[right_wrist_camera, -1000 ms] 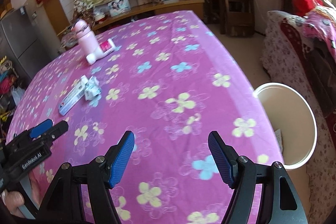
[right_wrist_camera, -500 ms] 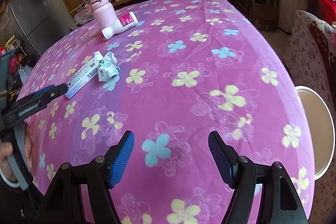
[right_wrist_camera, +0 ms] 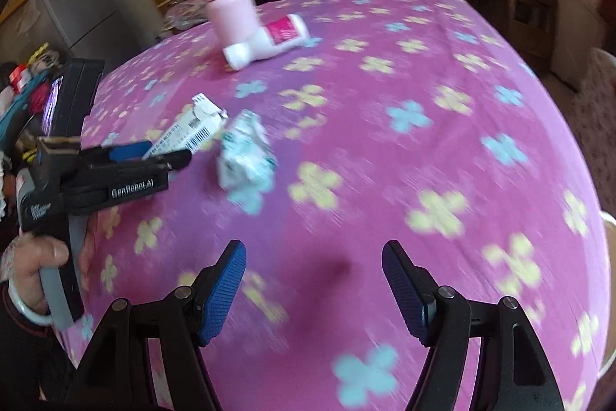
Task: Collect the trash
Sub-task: 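Move both tools back over the table toward the blue-white box and tissue, then grasp the blue-white medicine box with the left gripper while the right gripper grasps the crumpled tissue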
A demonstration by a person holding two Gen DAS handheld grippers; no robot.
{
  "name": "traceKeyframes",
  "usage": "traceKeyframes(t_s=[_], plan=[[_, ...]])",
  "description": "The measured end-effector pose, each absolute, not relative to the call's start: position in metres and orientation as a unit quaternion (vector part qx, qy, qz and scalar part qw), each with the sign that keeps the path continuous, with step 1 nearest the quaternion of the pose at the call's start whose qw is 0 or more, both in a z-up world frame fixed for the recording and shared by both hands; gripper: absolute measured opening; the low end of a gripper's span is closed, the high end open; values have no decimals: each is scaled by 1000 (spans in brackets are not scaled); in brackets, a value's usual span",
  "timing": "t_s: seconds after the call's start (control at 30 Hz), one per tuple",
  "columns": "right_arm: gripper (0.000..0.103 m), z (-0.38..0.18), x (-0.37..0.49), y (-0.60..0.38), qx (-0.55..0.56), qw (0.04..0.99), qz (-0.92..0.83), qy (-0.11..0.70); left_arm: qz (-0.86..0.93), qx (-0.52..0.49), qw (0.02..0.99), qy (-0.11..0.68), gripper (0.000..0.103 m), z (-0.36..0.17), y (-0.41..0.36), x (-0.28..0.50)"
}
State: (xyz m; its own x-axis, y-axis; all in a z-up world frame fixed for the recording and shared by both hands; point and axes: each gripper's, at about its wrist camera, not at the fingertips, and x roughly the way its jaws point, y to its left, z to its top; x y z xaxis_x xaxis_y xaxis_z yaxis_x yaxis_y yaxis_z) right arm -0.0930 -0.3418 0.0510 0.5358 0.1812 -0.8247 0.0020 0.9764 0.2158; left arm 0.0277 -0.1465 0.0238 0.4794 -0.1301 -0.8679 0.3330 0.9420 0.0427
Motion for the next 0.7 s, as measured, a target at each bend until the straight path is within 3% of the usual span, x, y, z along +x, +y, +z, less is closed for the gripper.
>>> traceKeyframes(t_s=[0.3,0.33,0.37,0.4,0.47,0.53,0.7], plan=[[70,42,-23,-301,72,876,103,465,-147,47,847,509,61,24,-114,20],[61,38,-19,-301,73,876,94,467,-147,52,846,510,61,23,-115,19],[40,35,-18,-301,78,875,92,469,-146,58,849,505,61,22,-116,18],[36,34,-19,-302,84,874,93,469,-145,62,850,503,61,21,-117,17],[29,37,-29,-305,85,879,89,460,-142,73,855,494,60,20,-120,13],[28,42,-41,-308,84,881,90,456,-144,66,855,494,52,21,-119,10],[28,63,-81,-325,87,893,91,433,-147,54,861,483,48,32,-128,-14]])
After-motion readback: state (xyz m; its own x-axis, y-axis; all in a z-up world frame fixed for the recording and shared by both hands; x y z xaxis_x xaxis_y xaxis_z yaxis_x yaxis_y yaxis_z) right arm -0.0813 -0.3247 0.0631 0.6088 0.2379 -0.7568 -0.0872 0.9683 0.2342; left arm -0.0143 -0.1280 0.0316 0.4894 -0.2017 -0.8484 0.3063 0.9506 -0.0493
